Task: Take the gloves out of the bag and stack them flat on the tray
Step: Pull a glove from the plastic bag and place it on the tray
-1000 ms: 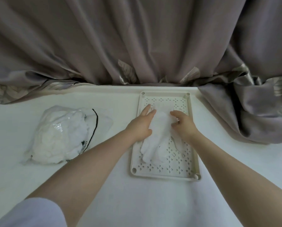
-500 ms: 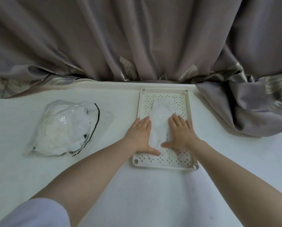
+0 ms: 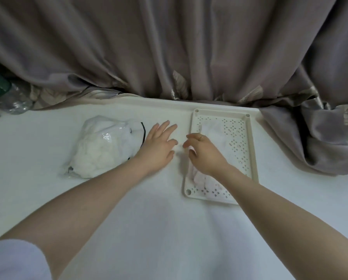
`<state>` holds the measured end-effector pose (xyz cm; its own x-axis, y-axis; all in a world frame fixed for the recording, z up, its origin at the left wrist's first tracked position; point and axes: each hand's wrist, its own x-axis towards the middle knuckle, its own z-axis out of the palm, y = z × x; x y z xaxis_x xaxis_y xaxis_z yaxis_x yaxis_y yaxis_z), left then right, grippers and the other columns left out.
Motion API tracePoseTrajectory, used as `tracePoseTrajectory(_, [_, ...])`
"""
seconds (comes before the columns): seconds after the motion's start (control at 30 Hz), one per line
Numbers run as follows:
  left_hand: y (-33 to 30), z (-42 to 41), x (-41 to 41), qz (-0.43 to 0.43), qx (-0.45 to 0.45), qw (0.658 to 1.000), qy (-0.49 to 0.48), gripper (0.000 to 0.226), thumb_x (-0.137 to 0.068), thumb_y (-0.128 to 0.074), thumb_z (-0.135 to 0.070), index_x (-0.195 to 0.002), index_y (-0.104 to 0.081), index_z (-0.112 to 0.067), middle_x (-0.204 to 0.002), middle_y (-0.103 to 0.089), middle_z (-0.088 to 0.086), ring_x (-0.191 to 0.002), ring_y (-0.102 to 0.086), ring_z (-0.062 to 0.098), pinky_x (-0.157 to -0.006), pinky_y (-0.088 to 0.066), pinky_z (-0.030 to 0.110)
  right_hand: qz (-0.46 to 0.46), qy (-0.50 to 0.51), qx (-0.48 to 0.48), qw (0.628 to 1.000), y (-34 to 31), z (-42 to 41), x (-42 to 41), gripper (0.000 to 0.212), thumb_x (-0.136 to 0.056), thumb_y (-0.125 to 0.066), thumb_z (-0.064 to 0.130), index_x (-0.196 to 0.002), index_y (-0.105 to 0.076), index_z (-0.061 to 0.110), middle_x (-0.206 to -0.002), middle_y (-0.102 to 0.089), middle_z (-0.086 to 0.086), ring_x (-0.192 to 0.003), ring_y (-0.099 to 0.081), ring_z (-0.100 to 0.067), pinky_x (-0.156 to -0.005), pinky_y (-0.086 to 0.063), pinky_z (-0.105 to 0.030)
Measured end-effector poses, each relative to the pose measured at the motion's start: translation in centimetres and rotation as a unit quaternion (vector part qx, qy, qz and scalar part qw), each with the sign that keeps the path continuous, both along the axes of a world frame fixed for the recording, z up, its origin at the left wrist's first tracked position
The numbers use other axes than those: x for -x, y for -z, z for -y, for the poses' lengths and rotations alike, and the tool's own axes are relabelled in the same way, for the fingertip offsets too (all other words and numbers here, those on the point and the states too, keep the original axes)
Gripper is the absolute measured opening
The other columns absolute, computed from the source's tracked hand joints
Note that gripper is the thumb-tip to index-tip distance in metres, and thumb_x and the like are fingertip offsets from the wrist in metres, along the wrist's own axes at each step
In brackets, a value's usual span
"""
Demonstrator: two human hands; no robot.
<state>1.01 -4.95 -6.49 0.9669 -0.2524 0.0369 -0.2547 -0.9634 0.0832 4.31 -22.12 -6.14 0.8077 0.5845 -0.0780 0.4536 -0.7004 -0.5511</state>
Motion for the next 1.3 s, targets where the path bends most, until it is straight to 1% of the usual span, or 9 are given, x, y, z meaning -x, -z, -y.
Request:
tracePoseTrajectory(0.13, [-1.3, -5.5, 1.7, 0.088, -0.047, 0.991, -0.088, 0.017, -0.068, -0.073, 0.0, -0.081, -0.069, -0.01, -0.145, -0.041, 0.016, -0.136, -0.031, 0.044, -0.111, 0.0, 0.045, -0.018, -0.047, -0.049, 0.998, -0.2, -6.2, 1.3, 0.035, -0.093, -0.039, -0.005, -0.118, -0.062, 0.004, -0.133, -0.054, -0.008, -0.122, -0.05, -0.023, -0.097, -0.032, -0.018])
tracePoseTrajectory(0.27, [-1.2, -9.7, 2.6, 0.0, -0.036, 0.981, -0.191, 0.04, -0.084, -0.061, -0.018, -0.123, -0.056, -0.026, -0.159, 0.008, 0.007, -0.144, 0.008, 0.037, -0.113, 0.008, 0.044, -0.114, -0.005, -0.065, 0.991, 0.4, -11.9, 2.1, 0.032, -0.097, -0.045, 0.008, -0.127, -0.056, 0.005, -0.133, -0.056, -0.009, -0.122, -0.051, -0.023, -0.097, -0.033, -0.021])
tracePoseTrajectory(0.47, [-1.6, -13.0, 3.4, -0.051, 0.106, 0.98, -0.162, 0.07, -0.087, -0.055, -0.017, -0.149, -0.022, -0.02, -0.156, -0.023, -0.002, -0.139, -0.026, 0.024, -0.11, -0.026, 0.031, -0.224, 0.028, -0.051, 0.973, 1.8, -16.7, 3.3, 0.032, -0.085, -0.068, 0.019, -0.114, -0.059, 0.011, -0.103, -0.059, 0.0, -0.093, -0.053, -0.018, -0.071, -0.034, -0.019])
tracePoseTrajectory(0.57, [-1.5, -14.4, 3.5, -0.048, 0.129, 0.982, -0.129, 0.066, -0.085, -0.051, -0.004, -0.146, -0.031, -0.019, -0.154, -0.026, -0.002, -0.136, -0.029, 0.025, -0.108, -0.029, 0.031, -0.215, 0.093, -0.115, 0.965, 1.4, -17.5, 3.3, 0.024, -0.083, -0.069, 0.017, -0.07, -0.048, 0.021, -0.068, -0.045, 0.008, -0.064, -0.042, -0.008, -0.054, -0.03, -0.015])
tracePoseTrajectory(0.77, [-0.4, -15.2, 3.8, -0.032, 0.17, 0.98, -0.097, 0.025, -0.092, -0.052, -0.014, -0.114, -0.062, -0.012, -0.153, -0.026, 0.003, -0.136, -0.028, 0.027, -0.106, -0.028, 0.031, -0.244, 0.164, -0.228, 0.928, -0.1, -15.5, 3.0, 0.013, -0.087, -0.063, 0.008, -0.075, -0.068, 0.006, -0.068, -0.057, -0.001, -0.062, -0.047, -0.004, -0.064, -0.037, -0.021])
tracePoseTrajectory(0.9, [-0.3, -15.1, 3.7, -0.068, 0.136, 0.984, -0.096, 0.031, -0.088, -0.062, -0.037, -0.103, -0.066, -0.01, -0.153, -0.025, 0.002, -0.137, -0.026, 0.023, -0.106, -0.026, 0.027, -0.249, 0.312, -0.338, 0.852, -1.1, -13.7, 2.6, 0.009, -0.083, -0.06, 0.004, -0.076, -0.065, 0.001, -0.081, -0.059, -0.005, -0.071, -0.051, -0.016, -0.063, -0.04, -0.02])
tracePoseTrajectory(1.1, [-0.6, -13.6, 3.4, -0.099, 0.007, 0.989, -0.107, 0.029, -0.097, -0.045, -0.027, -0.11, -0.067, -0.016, -0.158, -0.013, 0.003, -0.145, -0.006, 0.026, -0.115, -0.003, 0.03, -0.388, 0.409, -0.409, 0.718, -2.8, -11.2, 2.3, 0.023, -0.093, -0.048, 0.019, -0.074, -0.06, 0.015, -0.07, -0.06, 0.001, -0.066, -0.054, -0.017, -0.066, -0.042, -0.028])
tracePoseTrajectory(1.2, [-1.7, -11.1, 4.0, -0.012, 0.14, 0.99, -0.025, 0.043, -0.088, -0.048, -0.033, -0.125, -0.057, -0.014, -0.153, -0.026, 0.004, -0.144, -0.012, 0.024, -0.114, -0.002, 0.028, -0.43, 0.38, -0.448, 0.685, -2.8, -10.1, 2.6, 0.017, -0.095, -0.05, 0.021, -0.09, -0.064, 0.012, -0.085, -0.068, -0.003, -0.081, -0.063, -0.021, -0.088, -0.048, -0.035])
tracePoseTrajectory(1.3, [-3.8, -7.2, 4.7, -0.119, 0.369, 0.922, -0.02, 0.059, -0.081, -0.062, -0.042, -0.132, -0.046, -0.017, -0.139, -0.044, -0.005, -0.129, -0.038, 0.012, -0.108, -0.029, 0.025, -0.461, 0.341, -0.461, 0.677, -3.0, -9.0, 2.9, 0.021, -0.095, -0.048, 0.014, -0.092, -0.066, 0.004, -0.086, -0.071, -0.01, -0.08, -0.068, -0.025, -0.079, -0.054, -0.037])
